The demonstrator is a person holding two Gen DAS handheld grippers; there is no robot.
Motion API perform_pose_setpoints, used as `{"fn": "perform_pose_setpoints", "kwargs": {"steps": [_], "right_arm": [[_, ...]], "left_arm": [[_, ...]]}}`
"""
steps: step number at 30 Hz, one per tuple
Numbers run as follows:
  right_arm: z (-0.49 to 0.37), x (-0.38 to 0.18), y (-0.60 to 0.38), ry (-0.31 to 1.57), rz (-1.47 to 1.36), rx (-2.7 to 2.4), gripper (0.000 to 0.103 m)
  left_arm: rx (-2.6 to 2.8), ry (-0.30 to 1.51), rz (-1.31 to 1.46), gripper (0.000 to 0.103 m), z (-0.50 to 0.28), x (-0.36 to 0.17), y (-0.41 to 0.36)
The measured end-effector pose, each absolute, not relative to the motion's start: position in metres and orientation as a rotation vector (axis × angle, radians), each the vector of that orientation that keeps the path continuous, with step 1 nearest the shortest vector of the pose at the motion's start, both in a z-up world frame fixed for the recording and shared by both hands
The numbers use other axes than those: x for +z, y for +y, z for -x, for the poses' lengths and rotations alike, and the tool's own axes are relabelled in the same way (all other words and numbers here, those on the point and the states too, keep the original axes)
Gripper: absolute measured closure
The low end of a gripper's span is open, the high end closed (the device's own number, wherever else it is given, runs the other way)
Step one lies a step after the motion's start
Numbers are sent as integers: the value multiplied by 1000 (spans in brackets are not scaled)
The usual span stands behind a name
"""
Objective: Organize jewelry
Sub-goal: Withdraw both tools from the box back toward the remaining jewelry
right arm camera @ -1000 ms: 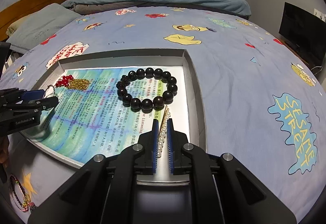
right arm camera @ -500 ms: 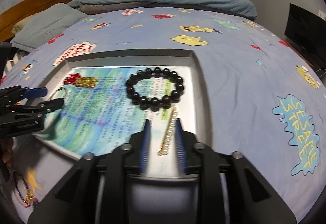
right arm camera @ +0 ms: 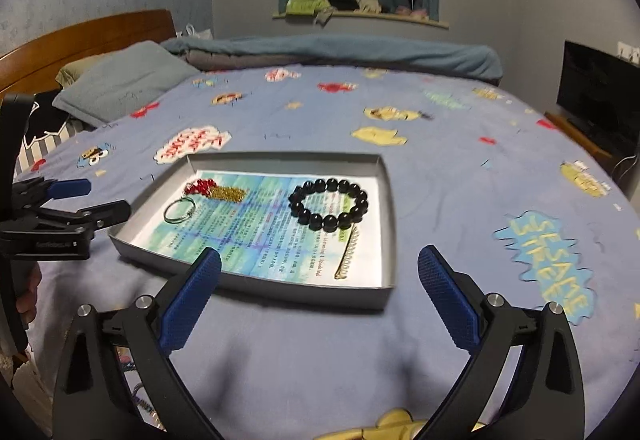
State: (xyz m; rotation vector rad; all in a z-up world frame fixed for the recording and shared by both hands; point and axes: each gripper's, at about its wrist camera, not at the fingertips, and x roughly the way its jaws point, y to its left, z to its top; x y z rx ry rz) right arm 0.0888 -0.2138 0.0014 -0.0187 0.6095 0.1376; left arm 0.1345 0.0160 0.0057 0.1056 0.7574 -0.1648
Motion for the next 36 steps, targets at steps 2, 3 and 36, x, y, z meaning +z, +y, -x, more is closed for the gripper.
{"fn": "perform_pose_setpoints", "kwargs": {"steps": [2,3,36], "right_arm": [[-77,9,-215,590,30,133,6],[-73,12,-216,584,33,131,6],[18,-16,-242,658,8,84,6]], "left_arm": [[-164,739,-100,7,-121,11,20],[-162,730,-99,6,-116,13,22],[-74,756,-95,5,3,-23,69]]}}
